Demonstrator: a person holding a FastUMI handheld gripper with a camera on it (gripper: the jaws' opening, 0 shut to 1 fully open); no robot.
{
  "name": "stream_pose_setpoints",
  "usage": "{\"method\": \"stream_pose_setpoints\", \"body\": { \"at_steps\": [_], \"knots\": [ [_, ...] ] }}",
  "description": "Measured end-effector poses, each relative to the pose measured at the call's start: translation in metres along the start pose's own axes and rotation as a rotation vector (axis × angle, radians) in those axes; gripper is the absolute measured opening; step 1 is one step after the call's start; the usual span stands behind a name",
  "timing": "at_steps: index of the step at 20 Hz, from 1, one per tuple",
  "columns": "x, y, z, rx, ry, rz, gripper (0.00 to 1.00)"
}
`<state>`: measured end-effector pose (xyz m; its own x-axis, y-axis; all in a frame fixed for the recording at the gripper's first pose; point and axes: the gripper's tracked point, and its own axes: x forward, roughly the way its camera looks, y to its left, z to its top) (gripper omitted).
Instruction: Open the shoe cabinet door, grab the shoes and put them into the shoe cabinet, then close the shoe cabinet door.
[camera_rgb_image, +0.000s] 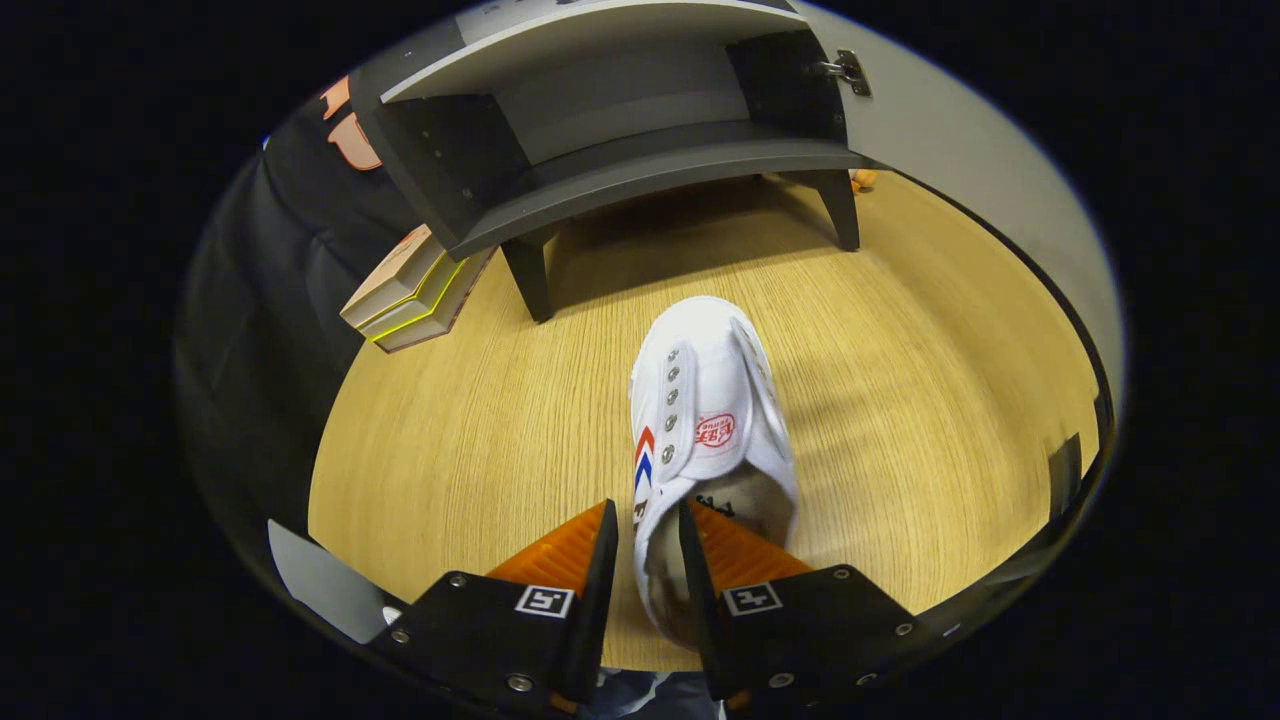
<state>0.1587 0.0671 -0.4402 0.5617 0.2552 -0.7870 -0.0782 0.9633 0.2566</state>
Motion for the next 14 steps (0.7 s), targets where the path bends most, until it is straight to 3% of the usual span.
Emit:
{"method": "stream_pose_setpoints", "body": {
  "at_steps": [2, 5, 6, 14],
  "knots": [
    [0.006, 0.0, 0.003, 0.011, -0.003, -0.001, 0.31],
    [0.007, 0.0, 0.006, 0.014, -0.008, 0.021, 0.06],
    [0.006, -0.002, 0.005, 0.001, -0.013, 0.024, 0.03],
    [-0.023, -0.005, 0.044, 0.006, -0.159, 0.032, 0.0]
  ]
}}
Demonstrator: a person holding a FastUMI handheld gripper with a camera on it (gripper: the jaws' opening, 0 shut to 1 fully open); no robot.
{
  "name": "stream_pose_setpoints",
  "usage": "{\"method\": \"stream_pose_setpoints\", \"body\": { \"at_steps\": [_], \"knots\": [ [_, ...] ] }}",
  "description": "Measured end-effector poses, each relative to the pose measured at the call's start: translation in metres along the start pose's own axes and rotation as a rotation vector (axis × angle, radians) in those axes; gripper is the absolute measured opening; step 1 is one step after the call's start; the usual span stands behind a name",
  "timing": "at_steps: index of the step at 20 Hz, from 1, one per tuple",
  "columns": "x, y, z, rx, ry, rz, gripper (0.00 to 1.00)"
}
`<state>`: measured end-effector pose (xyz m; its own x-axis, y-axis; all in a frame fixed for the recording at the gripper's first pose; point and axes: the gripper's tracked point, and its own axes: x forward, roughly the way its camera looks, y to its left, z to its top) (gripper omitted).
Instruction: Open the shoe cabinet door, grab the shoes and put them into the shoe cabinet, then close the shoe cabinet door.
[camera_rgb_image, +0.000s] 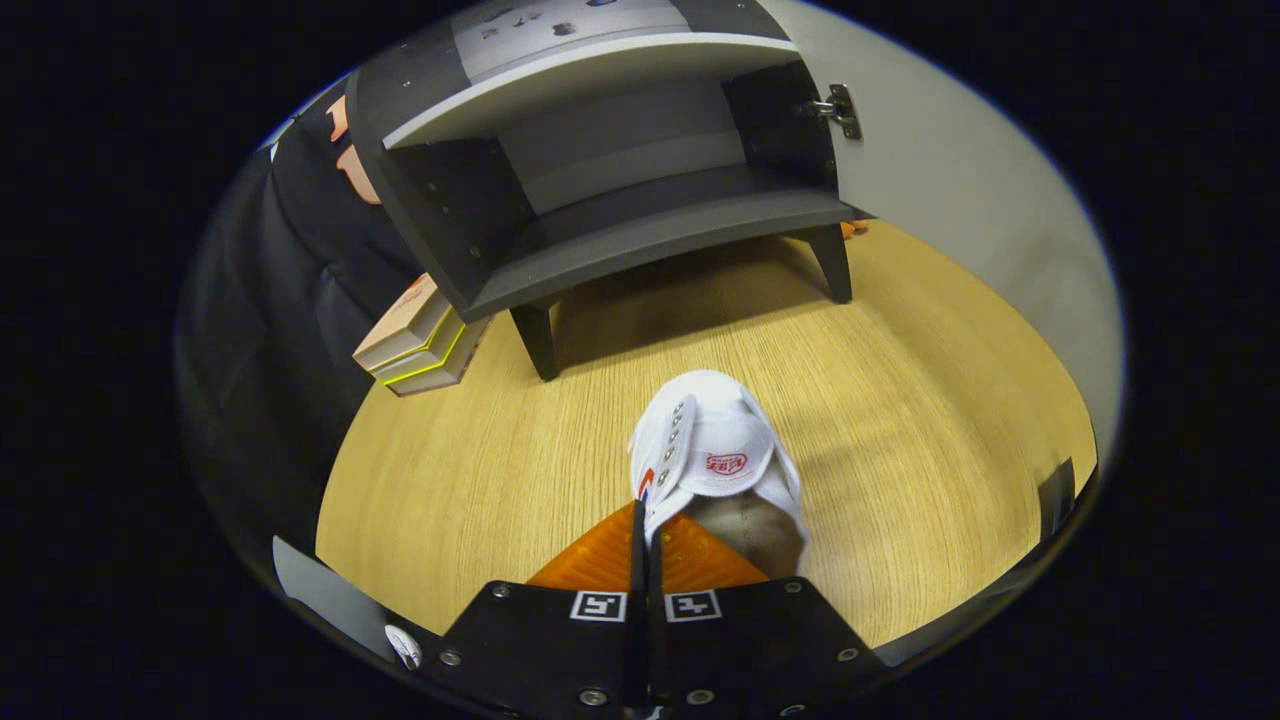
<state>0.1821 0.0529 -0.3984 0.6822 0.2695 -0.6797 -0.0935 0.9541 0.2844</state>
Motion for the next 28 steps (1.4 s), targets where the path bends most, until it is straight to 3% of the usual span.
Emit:
{"method": "stream_pose_setpoints", "body": {
  "at_steps": [7, 18, 23, 28],
  "knots": [
    [-0.04, 0.01, 0.028, 0.02, -0.067, 0.037, 0.0],
    [-0.168, 0.064, 0.177, -0.089, -0.349, 0.119, 0.0],
    [-0.178, 0.087, 0.259, -0.163, -0.466, 0.136, 0.0],
    [-0.159, 0.1, 0.336, -0.213, -0.519, 0.139, 0.0]
  ]
}}
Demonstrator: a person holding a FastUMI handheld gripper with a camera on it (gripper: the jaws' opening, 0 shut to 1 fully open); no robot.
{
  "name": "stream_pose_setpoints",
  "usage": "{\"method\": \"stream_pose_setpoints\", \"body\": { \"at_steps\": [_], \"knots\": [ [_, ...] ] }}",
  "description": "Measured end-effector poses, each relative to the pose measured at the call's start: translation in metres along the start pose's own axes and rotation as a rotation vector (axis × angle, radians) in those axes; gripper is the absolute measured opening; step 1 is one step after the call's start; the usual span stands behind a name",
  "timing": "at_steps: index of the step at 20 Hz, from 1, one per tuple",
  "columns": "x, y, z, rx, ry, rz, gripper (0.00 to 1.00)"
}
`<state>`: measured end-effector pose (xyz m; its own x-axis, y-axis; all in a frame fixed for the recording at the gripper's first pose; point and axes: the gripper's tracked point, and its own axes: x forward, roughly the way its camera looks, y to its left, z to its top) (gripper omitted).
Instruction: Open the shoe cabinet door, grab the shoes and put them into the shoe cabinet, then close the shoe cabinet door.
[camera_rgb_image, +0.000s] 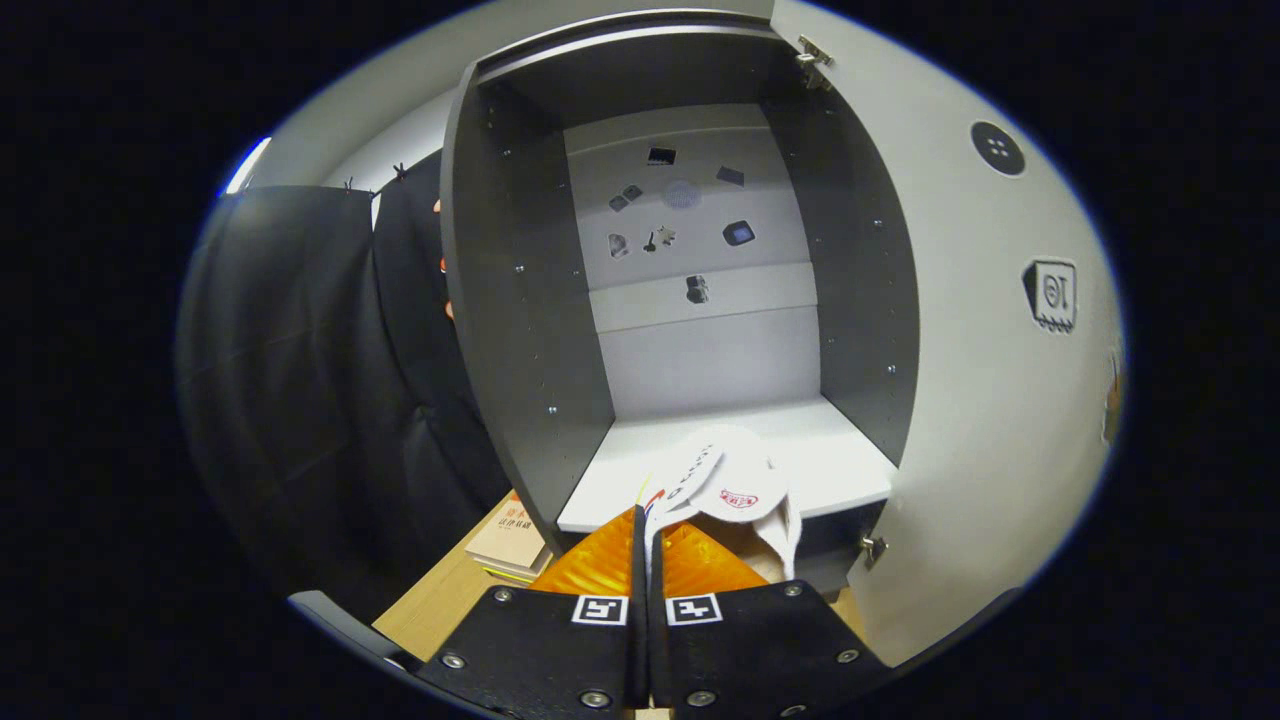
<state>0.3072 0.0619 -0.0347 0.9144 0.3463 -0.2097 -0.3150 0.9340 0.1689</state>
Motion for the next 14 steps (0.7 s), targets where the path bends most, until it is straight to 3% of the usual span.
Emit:
{"method": "stream_pose_setpoints", "body": {
  "at_steps": [4, 14],
  "knots": [
    [0.056, -0.009, 0.019, -0.02, 0.01, 0.011, 0.0],
    [0.166, -0.041, 0.012, -0.054, 0.1, -0.013, 0.0]
  ]
}}
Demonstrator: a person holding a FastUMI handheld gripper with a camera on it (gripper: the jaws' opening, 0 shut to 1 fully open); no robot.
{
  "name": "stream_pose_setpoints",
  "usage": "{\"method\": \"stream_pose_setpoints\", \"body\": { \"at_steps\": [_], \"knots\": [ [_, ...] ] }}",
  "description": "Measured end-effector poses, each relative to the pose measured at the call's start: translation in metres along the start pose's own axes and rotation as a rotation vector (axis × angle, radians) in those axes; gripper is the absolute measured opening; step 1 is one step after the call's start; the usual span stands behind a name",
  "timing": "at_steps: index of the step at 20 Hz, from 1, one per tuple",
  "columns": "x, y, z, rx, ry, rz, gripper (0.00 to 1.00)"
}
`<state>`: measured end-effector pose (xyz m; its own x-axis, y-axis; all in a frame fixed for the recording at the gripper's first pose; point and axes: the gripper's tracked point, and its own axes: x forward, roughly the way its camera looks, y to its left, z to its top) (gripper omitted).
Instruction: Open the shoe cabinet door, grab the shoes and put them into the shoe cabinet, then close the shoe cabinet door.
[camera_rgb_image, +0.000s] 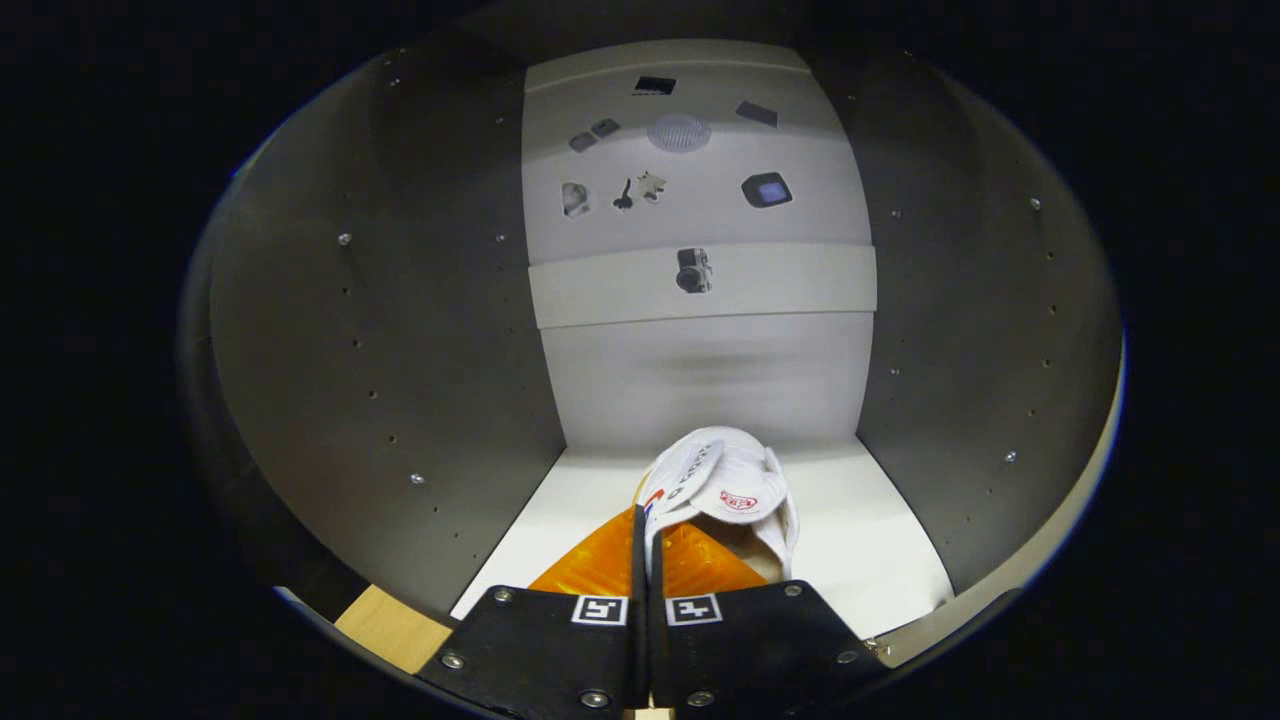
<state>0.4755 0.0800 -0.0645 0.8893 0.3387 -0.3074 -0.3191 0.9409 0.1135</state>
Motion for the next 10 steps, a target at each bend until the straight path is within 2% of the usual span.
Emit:
{"method": "stream_pose_setpoints", "body": {
  "at_steps": [6, 10],
  "knots": [
    [0.022, -0.003, -0.015, 0.002, 0.044, -0.002, 0.0],
    [0.023, 0.001, -0.021, 0.014, 0.06, 0.003, 0.09]
  ]
}}
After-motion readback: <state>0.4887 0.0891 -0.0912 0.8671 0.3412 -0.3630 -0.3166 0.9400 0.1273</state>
